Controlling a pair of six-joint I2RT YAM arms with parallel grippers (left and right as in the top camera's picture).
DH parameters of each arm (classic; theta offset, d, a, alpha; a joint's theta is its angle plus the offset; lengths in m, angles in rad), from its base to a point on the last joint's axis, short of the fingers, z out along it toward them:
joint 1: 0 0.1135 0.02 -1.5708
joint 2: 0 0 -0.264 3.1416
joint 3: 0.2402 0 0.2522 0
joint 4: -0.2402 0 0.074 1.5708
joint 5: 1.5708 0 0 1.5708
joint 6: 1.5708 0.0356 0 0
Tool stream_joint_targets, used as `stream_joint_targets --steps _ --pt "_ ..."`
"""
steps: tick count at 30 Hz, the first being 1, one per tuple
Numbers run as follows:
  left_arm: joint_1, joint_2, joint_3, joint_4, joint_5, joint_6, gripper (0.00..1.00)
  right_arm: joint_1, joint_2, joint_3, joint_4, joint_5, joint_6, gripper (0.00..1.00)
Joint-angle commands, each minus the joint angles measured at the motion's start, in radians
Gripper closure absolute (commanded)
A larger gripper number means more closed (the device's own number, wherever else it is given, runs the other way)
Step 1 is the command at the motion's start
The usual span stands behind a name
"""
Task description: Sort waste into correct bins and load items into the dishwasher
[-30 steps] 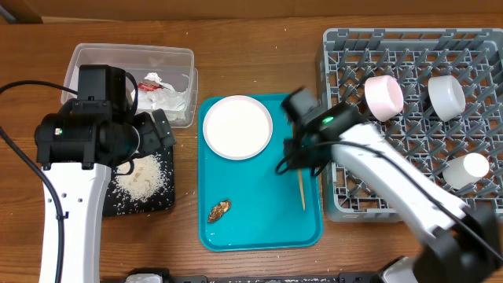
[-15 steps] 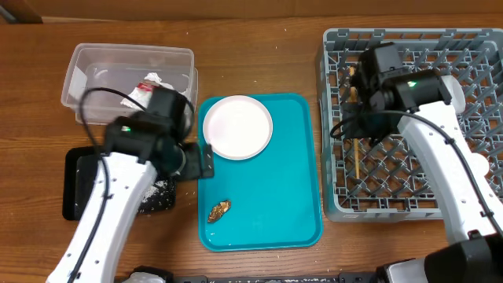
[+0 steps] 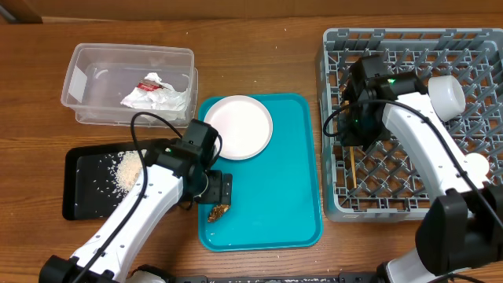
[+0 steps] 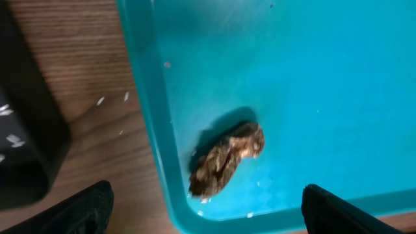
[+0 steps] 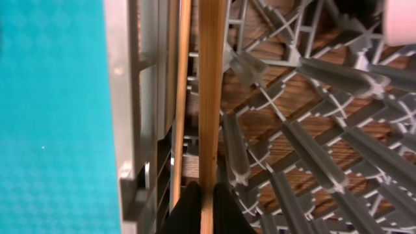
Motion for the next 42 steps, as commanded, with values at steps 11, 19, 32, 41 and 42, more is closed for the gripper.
stream_joint_targets --steps 11,19,32,41,42 --pt "-0.02 0.034 -0.08 0.103 0.008 0.021 0.15 -0.003 -0.068 0.063 -0.024 -0.037 0.025 0.68" --pt "-0.05 0.045 -0.081 0.123 0.008 0.039 0.24 -0.114 -0.212 0.091 -0.028 -0.037 0.069 0.61" --pt "-0.116 0.082 -0.121 0.134 -0.026 0.01 0.26 -0.204 -0.22 0.087 -0.082 -0.059 0.068 0.6" --pt "-0.116 0.123 -0.127 0.136 0.0 0.008 0.43 -0.204 -0.22 0.087 -0.083 -0.06 0.068 0.6" --pt "-0.116 0.123 -0.127 0.136 0.0 0.008 0.45 -0.204 -0.22 0.087 -0.083 -0.06 0.068 0.6"
